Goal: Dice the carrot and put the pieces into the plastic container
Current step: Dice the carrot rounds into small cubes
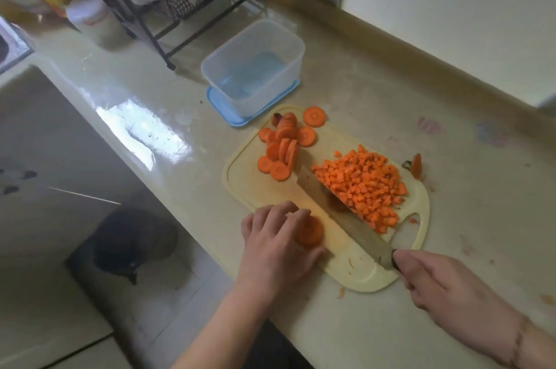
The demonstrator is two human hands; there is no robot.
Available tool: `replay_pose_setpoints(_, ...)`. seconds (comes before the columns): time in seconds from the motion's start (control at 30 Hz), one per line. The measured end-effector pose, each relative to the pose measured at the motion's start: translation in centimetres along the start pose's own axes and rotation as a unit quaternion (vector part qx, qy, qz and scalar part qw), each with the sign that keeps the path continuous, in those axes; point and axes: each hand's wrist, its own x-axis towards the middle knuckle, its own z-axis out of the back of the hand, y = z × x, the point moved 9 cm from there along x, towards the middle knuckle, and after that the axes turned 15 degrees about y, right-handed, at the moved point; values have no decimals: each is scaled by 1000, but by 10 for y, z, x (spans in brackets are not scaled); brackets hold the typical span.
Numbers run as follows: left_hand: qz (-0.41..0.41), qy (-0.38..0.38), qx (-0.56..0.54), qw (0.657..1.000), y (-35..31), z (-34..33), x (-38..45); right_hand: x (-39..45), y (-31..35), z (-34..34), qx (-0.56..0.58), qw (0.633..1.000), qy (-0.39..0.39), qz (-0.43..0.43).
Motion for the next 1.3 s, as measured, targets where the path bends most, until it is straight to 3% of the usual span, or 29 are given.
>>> replay_pose_setpoints(0.1,-79,-19,0,997,-14,4,-5,-9,2,-9,-48,998,-36,-2)
replay_pose_setpoints(0.2,-125,11,19,992,-17,-5,-8,-13,-1,-14,-74,996,-49,-14)
replay_pose_setpoints(0.57,-103,68,8,992,-15,-13,-5,-29,-3,-20,-102,992,-49,-52)
replay_pose_setpoints(0.7,-100,58,7,993,-16,-9,-4,-27,-6,-20,-126,989,-60,-55)
replay_pose_setpoints(0.9,-94,50,-2,994,-17,-6,-2,0,1,-29,-129,991,-15,-26)
replay_pose_setpoints(1.3,-90,37,-17,995,-17,-2,-4,-28,2,-24,-114,991,-56,-41)
